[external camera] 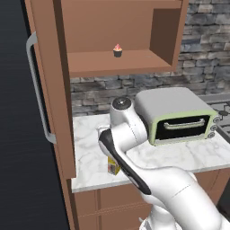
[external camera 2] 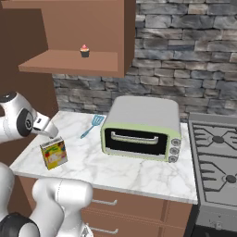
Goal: Pick the cereal and canned food from the counter and place them in the cabinets closest to them.
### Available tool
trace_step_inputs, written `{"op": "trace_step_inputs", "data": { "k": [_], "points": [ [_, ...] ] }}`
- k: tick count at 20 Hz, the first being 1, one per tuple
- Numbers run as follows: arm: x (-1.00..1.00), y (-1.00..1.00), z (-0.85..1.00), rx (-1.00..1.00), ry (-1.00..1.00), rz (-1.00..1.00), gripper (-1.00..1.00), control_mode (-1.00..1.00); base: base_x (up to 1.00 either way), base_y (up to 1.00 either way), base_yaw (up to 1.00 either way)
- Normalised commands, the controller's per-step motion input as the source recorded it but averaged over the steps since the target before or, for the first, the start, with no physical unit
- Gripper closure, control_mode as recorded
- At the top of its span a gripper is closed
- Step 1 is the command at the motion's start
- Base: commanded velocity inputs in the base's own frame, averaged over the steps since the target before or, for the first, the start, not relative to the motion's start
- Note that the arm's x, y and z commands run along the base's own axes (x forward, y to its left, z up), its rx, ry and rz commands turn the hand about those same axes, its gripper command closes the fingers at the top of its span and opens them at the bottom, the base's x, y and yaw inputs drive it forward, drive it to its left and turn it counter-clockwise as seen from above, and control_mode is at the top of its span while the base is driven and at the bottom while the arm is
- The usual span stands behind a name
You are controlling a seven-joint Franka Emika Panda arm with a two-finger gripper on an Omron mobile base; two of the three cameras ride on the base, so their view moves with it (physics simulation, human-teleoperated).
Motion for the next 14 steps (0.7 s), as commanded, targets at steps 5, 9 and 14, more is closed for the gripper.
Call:
{"op": "trace_step_inputs", "data": {
  "k": [5, 9, 14],
  "points": [
    [0.25, 0.08, -0.24, 0.00, 0.00, -0.09, -1.00, -1.00, 0.00, 0.00, 0.00],
    [0.18, 0.09, -0.26, 0.00, 0.00, -0.08, -1.00, -1.00, 0.00, 0.00, 0.00],
    [0.11, 0.05, -0.27, 0.00, 0.00, -0.07, -1.00, -1.00, 0.00, 0.00, 0.00]
  ]
}}
